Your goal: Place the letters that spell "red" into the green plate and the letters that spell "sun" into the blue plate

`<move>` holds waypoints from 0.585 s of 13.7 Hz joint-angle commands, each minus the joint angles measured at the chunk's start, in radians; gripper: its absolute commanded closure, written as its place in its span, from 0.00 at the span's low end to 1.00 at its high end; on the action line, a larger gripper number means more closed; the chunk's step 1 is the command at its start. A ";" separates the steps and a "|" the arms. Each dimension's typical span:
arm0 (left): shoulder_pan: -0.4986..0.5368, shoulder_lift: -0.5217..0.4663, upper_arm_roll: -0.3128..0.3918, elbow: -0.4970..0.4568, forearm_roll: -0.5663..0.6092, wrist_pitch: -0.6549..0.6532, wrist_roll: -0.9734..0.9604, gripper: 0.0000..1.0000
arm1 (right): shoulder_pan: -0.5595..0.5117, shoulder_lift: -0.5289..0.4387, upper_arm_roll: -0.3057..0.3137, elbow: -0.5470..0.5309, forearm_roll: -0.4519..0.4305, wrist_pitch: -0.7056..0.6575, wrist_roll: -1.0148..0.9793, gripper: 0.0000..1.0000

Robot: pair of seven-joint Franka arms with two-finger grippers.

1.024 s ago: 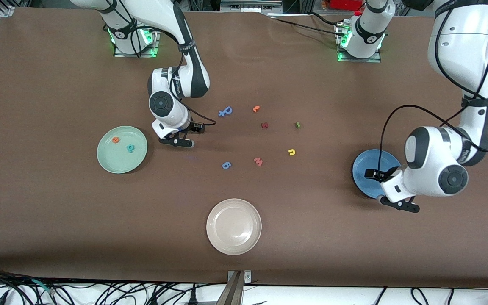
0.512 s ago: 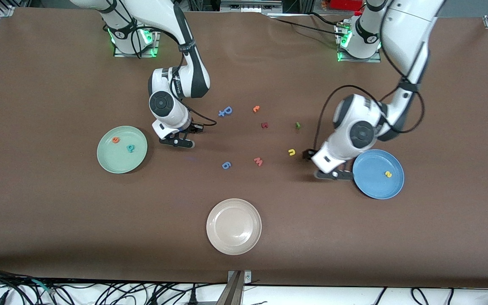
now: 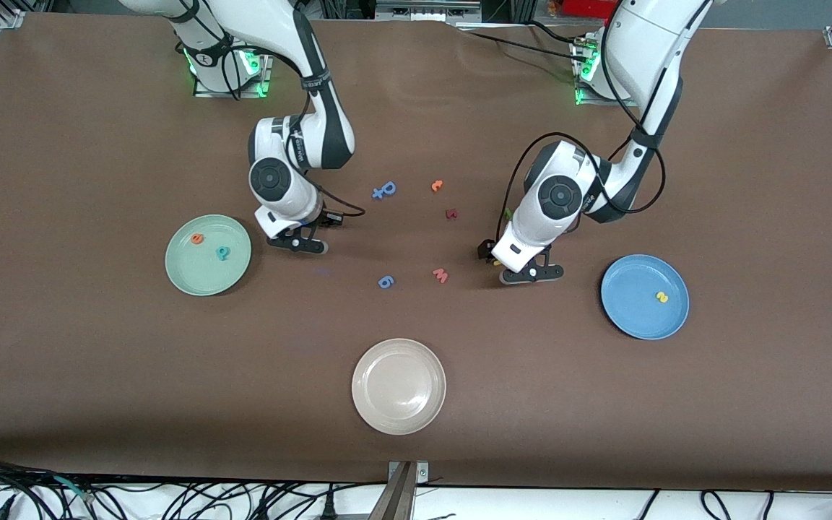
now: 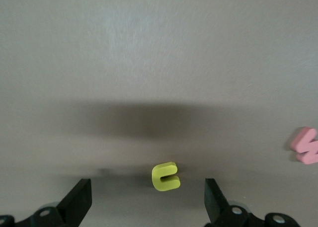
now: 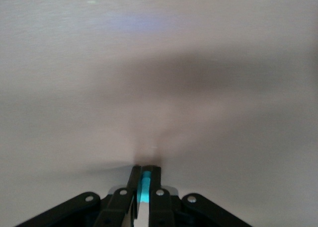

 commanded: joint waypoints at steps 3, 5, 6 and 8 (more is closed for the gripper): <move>-0.047 0.035 0.016 0.004 0.037 0.045 -0.076 0.02 | 0.003 -0.037 -0.179 0.065 -0.001 -0.247 -0.142 0.95; -0.048 0.038 0.017 0.005 0.051 0.046 -0.094 0.08 | 0.003 -0.034 -0.250 0.072 -0.041 -0.270 -0.245 0.95; -0.048 0.046 0.017 0.014 0.053 0.045 -0.096 0.14 | 0.001 -0.031 -0.285 0.072 -0.050 -0.272 -0.294 0.95; -0.047 0.061 0.017 0.033 0.076 0.045 -0.096 0.29 | -0.021 -0.007 -0.318 0.067 -0.050 -0.272 -0.403 0.95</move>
